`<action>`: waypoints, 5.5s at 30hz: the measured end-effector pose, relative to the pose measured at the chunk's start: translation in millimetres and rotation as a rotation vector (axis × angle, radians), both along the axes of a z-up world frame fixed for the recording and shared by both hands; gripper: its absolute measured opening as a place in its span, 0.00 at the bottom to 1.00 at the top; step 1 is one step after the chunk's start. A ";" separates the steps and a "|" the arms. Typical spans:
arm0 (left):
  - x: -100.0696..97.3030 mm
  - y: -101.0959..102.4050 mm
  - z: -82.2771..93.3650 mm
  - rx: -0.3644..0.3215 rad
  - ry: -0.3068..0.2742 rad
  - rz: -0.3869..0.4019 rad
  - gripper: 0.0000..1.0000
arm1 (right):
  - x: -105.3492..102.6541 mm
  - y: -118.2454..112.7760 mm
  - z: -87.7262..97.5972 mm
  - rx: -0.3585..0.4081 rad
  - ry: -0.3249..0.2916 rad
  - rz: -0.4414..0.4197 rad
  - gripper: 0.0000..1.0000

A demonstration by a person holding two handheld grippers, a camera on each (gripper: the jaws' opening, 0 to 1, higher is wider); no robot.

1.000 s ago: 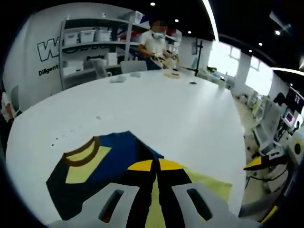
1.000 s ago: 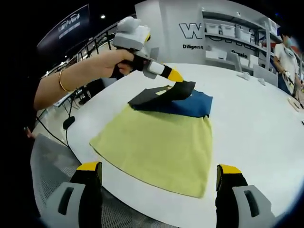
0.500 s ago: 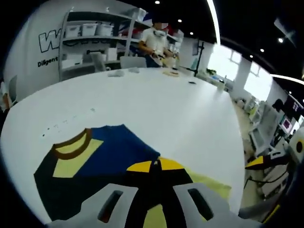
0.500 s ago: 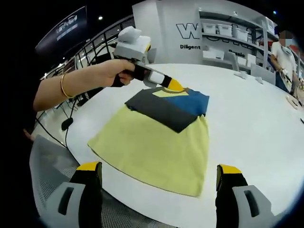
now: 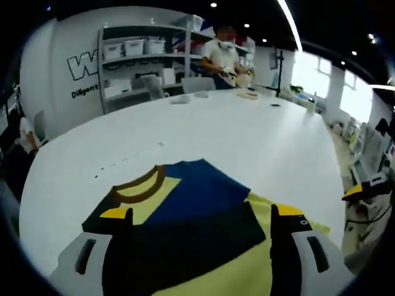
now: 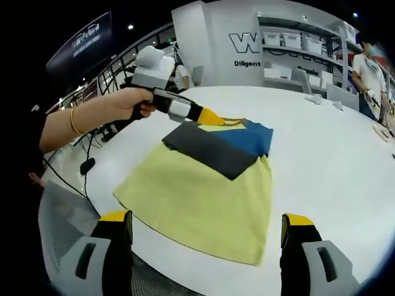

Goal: Fold the garment on the visible template until the final outline fits inside the template.

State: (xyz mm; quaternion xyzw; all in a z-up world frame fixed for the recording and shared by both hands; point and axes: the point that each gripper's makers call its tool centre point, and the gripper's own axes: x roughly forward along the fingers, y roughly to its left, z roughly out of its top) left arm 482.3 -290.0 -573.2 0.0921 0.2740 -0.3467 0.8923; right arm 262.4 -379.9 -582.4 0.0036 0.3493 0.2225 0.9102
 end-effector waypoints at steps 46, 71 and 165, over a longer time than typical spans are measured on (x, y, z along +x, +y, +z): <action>0.0 179.6 -65.5 0.104 0.117 0.287 0.54 | 16.7 -13.8 -36.7 -0.021 0.005 -0.037 0.96; -18.1 179.6 -102.0 0.094 0.231 0.290 0.13 | 6.0 -47.9 -75.5 -0.118 0.072 -0.105 0.57; -81.2 268.9 -68.3 0.122 0.103 0.388 0.67 | -10.6 -3.6 -73.9 -0.058 0.217 -0.131 0.60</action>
